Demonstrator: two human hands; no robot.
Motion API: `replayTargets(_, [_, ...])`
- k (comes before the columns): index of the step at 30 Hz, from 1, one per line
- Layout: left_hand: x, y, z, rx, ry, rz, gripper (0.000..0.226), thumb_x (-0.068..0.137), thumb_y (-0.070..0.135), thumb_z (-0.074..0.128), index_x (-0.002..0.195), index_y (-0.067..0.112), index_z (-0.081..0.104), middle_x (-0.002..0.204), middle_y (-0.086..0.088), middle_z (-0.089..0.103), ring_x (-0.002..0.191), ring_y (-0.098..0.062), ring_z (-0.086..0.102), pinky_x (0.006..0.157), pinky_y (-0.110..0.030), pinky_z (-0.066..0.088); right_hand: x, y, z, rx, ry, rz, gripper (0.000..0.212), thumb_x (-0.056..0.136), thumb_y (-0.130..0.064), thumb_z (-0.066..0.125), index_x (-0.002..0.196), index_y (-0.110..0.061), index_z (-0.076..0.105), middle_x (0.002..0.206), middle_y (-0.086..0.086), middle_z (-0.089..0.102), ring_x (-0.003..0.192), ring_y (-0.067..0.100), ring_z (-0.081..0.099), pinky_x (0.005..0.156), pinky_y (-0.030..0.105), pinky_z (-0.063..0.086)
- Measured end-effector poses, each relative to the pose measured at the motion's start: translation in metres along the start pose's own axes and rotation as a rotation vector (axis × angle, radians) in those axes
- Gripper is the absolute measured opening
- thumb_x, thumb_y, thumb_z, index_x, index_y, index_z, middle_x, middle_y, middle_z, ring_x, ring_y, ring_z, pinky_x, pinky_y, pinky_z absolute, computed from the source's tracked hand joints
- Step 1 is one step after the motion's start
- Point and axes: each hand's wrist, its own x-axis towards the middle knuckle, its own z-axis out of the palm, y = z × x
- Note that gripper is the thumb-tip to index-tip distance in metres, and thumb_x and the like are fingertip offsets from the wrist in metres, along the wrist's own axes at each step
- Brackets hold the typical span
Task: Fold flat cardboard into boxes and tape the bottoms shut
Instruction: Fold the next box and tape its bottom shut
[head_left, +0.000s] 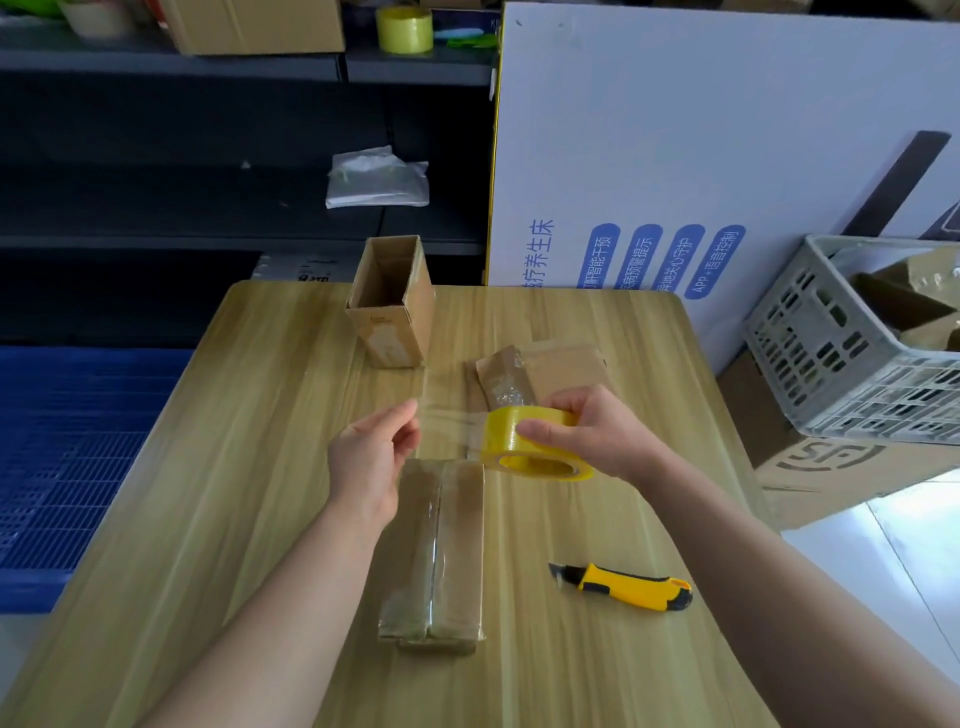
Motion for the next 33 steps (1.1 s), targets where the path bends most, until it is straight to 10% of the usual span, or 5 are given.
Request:
replayTargets(9, [0.008, -0.016, -0.008, 0.148, 0.223, 0.241, 0.009, 0.079, 0.015, 0.078, 0.075, 0.015, 0.070, 0.092, 0.000, 0.070, 0.082, -0.012, 0.065, 0.075, -0.020, 0.050, 0.017, 0.013, -0.005, -0.100, 0.020, 0.014, 0.057, 0.064, -0.066, 0.073, 0.069, -0.010, 0.068, 0.062, 0.001, 0.059, 0.056, 0.012, 0.054, 0.051, 0.030, 0.043])
replayTargets(14, [0.015, -0.026, -0.023, 0.164, 0.264, 0.165, 0.011, 0.077, 0.016, 0.079, 0.081, 0.011, 0.070, 0.097, -0.001, 0.069, 0.086, -0.004, 0.063, 0.068, -0.006, 0.042, 0.024, 0.021, -0.002, -0.231, 0.045, 0.067, 0.044, 0.066, -0.059, 0.078, 0.058, -0.017, 0.065, 0.057, -0.005, 0.054, 0.054, 0.011, 0.050, 0.050, 0.027, 0.039])
replayTargets(24, [0.043, -0.044, -0.073, 0.164, 0.403, -0.070, 0.018, 0.081, 0.015, 0.076, 0.092, 0.004, 0.069, 0.079, -0.006, 0.065, 0.066, -0.013, 0.054, 0.066, -0.025, 0.046, 0.029, 0.056, -0.003, -0.474, 0.078, 0.216, 0.046, 0.070, -0.057, 0.072, 0.067, -0.011, 0.067, 0.064, 0.004, 0.061, 0.064, 0.022, 0.059, 0.055, 0.030, 0.044])
replayTargets(33, [0.046, -0.038, -0.028, 0.636, -0.109, 0.117, 0.045, 0.086, 0.029, 0.070, 0.128, 0.019, 0.057, 0.120, 0.004, 0.062, 0.107, -0.006, 0.057, 0.085, -0.015, 0.041, 0.036, 0.035, 0.001, -0.160, 0.047, 0.129, 0.037, 0.073, -0.044, 0.079, 0.066, -0.010, 0.068, 0.057, 0.000, 0.052, 0.052, 0.011, 0.046, 0.052, 0.028, 0.037])
